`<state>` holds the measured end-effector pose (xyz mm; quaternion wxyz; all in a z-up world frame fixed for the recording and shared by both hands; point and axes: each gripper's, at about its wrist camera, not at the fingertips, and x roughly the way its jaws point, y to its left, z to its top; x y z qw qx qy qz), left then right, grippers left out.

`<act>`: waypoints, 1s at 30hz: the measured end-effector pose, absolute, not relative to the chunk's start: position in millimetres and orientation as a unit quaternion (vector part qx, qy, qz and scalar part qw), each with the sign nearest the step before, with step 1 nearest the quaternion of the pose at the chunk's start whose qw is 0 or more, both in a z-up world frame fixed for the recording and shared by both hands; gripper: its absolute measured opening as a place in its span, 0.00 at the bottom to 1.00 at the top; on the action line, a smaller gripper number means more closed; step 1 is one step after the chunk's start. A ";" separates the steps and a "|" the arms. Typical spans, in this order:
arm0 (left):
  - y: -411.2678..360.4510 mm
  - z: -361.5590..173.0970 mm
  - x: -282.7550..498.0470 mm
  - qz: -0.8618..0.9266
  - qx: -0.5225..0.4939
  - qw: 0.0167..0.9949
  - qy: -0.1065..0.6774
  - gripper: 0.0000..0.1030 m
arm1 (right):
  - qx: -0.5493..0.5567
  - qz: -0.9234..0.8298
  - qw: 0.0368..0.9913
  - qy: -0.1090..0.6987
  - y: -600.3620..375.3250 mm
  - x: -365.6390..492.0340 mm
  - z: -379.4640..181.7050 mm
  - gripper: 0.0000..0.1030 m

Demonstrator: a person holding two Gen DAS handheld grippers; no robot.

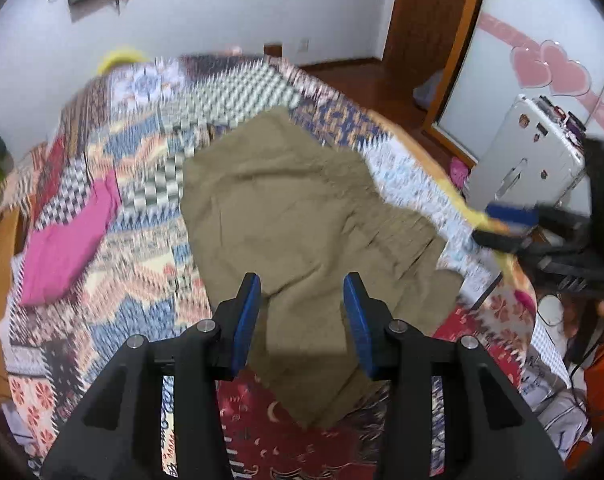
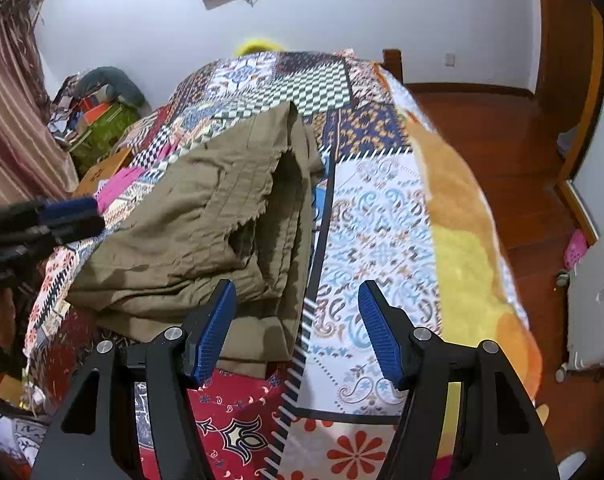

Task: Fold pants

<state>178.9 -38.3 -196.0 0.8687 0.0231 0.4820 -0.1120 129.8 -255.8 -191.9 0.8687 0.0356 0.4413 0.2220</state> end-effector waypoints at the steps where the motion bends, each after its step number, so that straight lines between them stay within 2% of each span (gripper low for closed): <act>1: -36.0 -203.2 179.5 -0.112 0.019 0.864 0.491 0.41 | 0.035 0.223 0.871 0.437 -254.8 130.6 -189.1 0.59; 5: -39.0 -223.0 175.7 -0.115 0.022 0.855 0.505 0.44 | 0.034 0.237 0.872 0.427 -242.8 136.7 -183.4 0.59; 7: -43.3 -223.2 172.2 -0.116 0.032 0.859 0.497 0.47 | 0.030 0.247 0.869 0.428 -232.4 140.0 -184.6 0.59; 14: -42.4 -223.6 167.8 -0.132 0.040 0.858 0.494 0.49 | 0.012 0.263 0.846 0.464 -197.2 151.0 -219.1 0.59; 21: -20.3 -212.4 158.9 -0.120 0.019 0.870 0.478 0.49 | 0.047 0.260 0.835 0.482 -214.6 147.4 -231.0 0.62; 30: 27.9 -194.0 208.0 -0.052 0.017 0.890 0.452 0.50 | 0.034 0.222 0.844 0.487 -234.3 136.1 -229.2 0.62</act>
